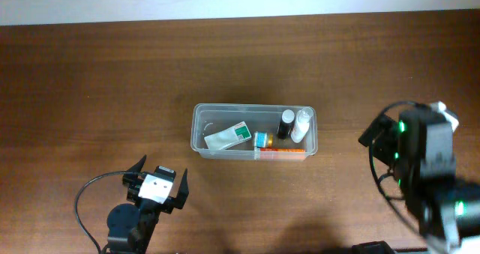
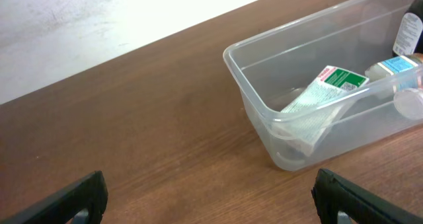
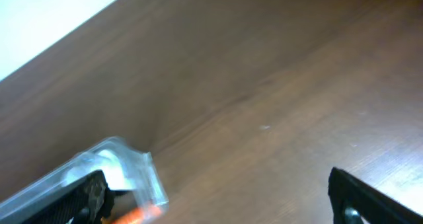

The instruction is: Pack container

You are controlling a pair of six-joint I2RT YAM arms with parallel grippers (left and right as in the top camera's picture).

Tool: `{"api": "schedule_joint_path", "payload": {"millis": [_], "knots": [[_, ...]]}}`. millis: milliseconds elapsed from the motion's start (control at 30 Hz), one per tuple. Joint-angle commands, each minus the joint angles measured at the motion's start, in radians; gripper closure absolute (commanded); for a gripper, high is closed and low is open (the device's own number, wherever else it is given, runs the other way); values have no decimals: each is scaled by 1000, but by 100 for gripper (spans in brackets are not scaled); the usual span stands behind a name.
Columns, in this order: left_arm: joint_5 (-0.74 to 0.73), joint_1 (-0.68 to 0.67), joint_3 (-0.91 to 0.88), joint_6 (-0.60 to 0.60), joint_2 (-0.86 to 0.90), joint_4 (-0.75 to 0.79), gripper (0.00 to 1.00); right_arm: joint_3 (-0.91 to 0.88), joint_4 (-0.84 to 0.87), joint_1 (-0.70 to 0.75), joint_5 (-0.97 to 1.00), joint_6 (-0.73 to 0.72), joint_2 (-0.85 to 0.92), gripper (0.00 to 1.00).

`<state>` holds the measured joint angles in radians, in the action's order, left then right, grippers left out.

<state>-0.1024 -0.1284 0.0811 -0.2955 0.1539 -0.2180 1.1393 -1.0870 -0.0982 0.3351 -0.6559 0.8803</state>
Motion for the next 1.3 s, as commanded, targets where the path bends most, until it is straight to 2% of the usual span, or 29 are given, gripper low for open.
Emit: {"api": "schedule_joint_path", "payload": {"millis": [0, 167, 333, 700, 1000, 1267], "knots": [[-14, 5, -13, -11, -10, 5, 0, -232, 134, -12, 105, 26, -205, 2], [-14, 5, -13, -11, -10, 5, 0, -497, 332, 21, -26, 246, -436, 2], [-14, 5, -13, -11, -10, 5, 0, -673, 379, 131, -270, 437, -603, 2], [-14, 5, -13, -11, -10, 5, 0, -884, 377, 180, -279, 431, -877, 2], [-14, 5, -13, -11, -10, 5, 0, -978, 380, 180, -275, 431, -877, 2], [-14, 5, -13, -11, -10, 5, 0, -978, 377, 180, -276, 431, -877, 2]]}}
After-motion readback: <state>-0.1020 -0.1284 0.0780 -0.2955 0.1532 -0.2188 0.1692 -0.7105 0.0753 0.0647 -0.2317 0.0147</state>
